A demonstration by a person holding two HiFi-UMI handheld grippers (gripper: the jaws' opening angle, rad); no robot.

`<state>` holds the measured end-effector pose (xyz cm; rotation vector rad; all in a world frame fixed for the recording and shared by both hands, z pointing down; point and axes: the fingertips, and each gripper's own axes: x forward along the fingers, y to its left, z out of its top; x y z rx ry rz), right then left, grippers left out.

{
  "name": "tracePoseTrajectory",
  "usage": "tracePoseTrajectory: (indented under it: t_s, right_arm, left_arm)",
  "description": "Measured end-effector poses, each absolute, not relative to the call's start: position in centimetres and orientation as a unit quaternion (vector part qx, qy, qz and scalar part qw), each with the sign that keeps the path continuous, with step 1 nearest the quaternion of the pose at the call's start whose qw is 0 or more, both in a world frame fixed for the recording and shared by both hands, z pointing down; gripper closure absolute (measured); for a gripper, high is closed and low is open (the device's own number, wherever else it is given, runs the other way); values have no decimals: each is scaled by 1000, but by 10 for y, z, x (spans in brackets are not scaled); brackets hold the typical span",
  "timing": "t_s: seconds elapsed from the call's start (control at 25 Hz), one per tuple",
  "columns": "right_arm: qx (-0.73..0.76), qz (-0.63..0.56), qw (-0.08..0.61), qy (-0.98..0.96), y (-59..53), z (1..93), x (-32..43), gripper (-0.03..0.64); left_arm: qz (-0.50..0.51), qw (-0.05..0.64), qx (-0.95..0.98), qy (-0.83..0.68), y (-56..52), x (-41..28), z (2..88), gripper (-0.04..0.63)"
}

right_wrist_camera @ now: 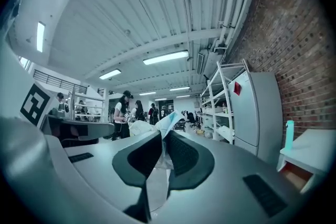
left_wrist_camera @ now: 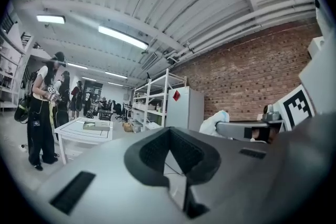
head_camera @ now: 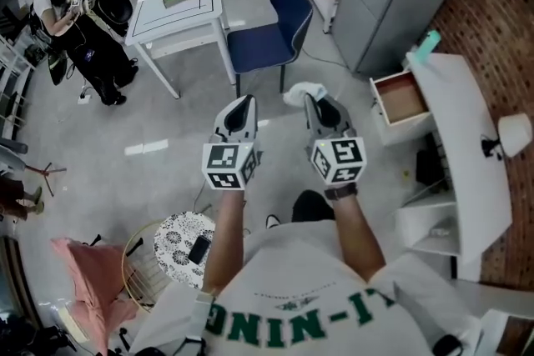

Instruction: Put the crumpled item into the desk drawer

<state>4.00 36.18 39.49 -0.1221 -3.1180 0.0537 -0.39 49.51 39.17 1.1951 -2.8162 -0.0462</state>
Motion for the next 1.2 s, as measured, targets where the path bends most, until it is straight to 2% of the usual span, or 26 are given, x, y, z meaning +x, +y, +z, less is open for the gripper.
tracePoseTrajectory:
  t_s: [0.28,0.56,1.0,1.2]
  right_arm:
    - [-4,49,32,-998,340,414,21,584]
    - [4,49,38,-998,298,418,-38,584]
    - [41,59,22,-997,138,400,-130,584]
    - [96,52,24,-994,42,406,-141,584]
  left_arm:
    - [-19,54,409,-911,481,-20,401,600]
    - [-22,57,423,-904,437,-82,399,600]
    - [-2,56,477,-877,254,-183,384,600]
    - [20,53,508,-860,160,-215,384,600]
